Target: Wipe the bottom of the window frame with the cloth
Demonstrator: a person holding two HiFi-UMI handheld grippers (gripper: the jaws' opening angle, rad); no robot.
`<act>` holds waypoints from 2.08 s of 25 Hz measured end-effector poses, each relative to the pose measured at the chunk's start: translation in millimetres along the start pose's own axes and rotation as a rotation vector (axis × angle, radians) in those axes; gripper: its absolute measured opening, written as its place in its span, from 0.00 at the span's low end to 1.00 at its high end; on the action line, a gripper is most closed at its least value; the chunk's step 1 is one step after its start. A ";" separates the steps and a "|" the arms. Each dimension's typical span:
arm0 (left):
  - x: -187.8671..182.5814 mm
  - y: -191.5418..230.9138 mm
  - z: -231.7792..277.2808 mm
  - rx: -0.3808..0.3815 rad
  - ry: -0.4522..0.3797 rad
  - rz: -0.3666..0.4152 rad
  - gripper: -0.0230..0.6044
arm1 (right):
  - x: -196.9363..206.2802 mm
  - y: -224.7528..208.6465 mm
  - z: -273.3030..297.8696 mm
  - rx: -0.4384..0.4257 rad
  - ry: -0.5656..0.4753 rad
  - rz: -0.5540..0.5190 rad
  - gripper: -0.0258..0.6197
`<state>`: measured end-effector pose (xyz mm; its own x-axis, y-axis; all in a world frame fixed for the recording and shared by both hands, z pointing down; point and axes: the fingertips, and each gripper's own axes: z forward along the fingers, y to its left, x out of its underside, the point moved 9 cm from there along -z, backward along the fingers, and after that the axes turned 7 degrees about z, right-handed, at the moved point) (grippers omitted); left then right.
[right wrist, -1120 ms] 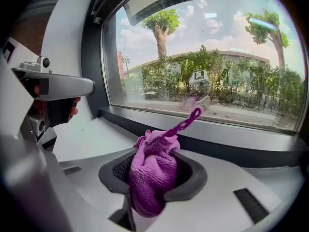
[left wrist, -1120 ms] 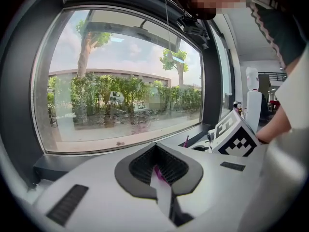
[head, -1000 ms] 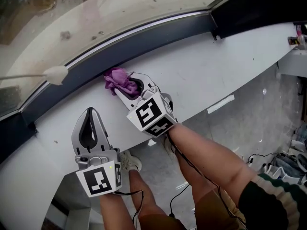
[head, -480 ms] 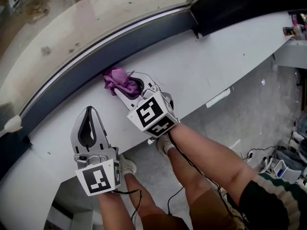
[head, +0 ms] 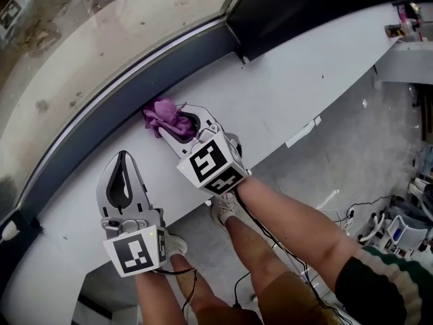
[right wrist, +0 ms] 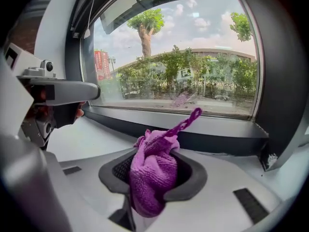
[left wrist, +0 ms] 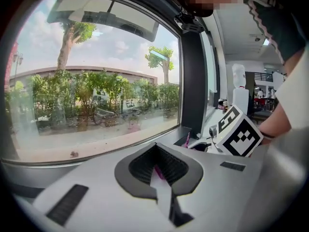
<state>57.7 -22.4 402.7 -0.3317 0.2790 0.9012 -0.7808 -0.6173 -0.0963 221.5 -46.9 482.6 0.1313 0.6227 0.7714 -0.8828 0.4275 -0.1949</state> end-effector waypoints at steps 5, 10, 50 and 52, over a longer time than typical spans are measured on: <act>-8.0 -16.9 22.8 0.040 -0.003 0.015 0.04 | 5.6 -27.3 -12.4 0.034 0.007 0.021 0.27; -23.6 -47.0 50.3 0.070 0.000 0.024 0.04 | 13.6 -75.0 -33.2 0.072 0.003 0.045 0.27; -26.1 -102.2 120.6 0.172 0.056 0.031 0.04 | 40.1 -153.6 -66.6 0.286 0.003 0.172 0.27; -25.3 -105.1 117.6 0.188 0.059 0.027 0.04 | 43.8 -150.5 -68.7 0.278 0.005 0.167 0.27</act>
<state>210.5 -51.1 439.7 -0.3855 0.2997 0.8727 -0.6607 -0.7499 -0.0343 391.2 -39.0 504.1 -0.0245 0.6726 0.7396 -0.9816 0.1238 -0.1451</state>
